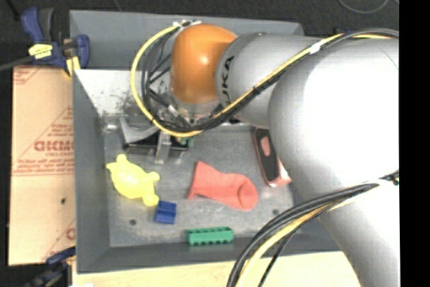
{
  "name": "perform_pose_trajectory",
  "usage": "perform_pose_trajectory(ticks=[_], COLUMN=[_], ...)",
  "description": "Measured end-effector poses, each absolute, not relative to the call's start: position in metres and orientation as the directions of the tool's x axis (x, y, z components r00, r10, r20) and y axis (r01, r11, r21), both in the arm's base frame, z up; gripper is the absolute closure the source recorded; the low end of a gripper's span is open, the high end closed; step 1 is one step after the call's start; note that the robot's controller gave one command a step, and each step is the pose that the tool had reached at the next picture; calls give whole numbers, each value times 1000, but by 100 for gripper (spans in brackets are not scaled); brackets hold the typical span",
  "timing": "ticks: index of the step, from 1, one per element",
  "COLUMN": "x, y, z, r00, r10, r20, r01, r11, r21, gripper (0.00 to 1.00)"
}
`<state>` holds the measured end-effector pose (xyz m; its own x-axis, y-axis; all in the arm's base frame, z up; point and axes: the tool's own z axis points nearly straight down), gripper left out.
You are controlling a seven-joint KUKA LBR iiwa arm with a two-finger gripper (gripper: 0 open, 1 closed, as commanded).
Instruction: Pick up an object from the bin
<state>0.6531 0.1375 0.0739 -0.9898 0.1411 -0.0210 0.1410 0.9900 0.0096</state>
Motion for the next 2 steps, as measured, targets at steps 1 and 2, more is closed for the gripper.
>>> perform_pose_trajectory(ticks=[1, 2], x=[652, 649], y=[137, 136], z=[76, 93], r00=[-990, -990], r10=[141, 142], r20=[-20, -9], r01=[141, 142], r11=[990, 990], r21=[9, 5], gripper=[100, 100])
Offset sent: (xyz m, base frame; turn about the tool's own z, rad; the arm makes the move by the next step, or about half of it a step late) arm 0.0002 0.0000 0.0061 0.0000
